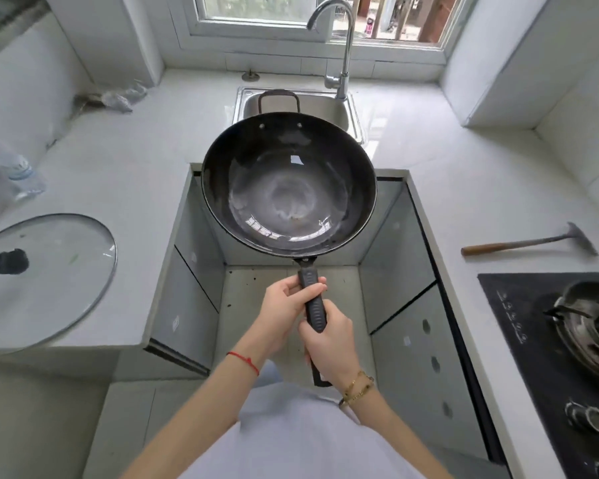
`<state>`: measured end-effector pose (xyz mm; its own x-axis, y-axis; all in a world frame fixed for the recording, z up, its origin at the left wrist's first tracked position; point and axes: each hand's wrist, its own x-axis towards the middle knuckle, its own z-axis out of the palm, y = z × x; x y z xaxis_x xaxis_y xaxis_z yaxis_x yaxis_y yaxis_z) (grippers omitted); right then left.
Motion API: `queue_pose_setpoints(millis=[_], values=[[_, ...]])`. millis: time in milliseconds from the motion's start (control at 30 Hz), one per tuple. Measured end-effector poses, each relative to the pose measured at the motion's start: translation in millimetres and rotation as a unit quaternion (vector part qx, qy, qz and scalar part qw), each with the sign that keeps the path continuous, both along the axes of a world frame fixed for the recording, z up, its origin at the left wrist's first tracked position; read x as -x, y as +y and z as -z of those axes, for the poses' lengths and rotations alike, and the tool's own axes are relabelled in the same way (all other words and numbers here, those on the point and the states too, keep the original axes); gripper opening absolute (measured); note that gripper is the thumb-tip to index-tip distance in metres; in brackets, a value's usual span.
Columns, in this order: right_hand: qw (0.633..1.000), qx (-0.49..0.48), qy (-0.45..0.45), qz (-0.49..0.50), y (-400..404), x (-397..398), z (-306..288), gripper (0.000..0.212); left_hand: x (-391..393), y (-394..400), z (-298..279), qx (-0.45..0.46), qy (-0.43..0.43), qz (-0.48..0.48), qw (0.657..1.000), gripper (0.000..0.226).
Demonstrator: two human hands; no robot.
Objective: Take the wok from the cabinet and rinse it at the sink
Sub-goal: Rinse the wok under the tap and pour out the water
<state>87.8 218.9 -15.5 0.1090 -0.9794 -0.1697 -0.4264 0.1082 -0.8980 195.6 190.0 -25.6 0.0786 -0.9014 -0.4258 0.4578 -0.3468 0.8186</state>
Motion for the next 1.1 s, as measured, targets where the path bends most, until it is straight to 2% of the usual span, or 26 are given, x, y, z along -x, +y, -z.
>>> queue_pose_setpoints(millis=[167,433,700,833,1000,1100], values=[[1.000,-0.003,0.002,-0.017,-94.9,-21.5,14.7,0.006,-20.1,-93.6,10.1,-0.014,0.028,-0.023,0.999,0.014],[1.000,-0.025,0.000,-0.013,-262.4,-88.9,28.0,0.024,-84.6,-263.7,25.4,-0.023,0.033,-0.019,0.999,0.015],[0.997,-0.071,-0.011,0.012,-414.0,-147.9,28.5,0.006,-142.5,-423.6,25.5,-0.056,0.021,0.033,0.998,0.012],[0.996,-0.088,-0.010,0.027,-468.4,-163.6,29.0,0.014,-156.8,-480.4,30.5,-0.070,0.016,0.053,0.996,0.011],[0.993,-0.109,-0.005,0.040,-511.3,-171.6,44.1,0.011,-162.3,-522.7,41.5,-0.083,0.024,0.050,0.995,0.013],[0.993,-0.111,0.002,0.033,-528.4,-169.3,54.1,0.011,-161.1,-538.2,49.2,-0.093,0.027,0.045,0.994,0.023]])
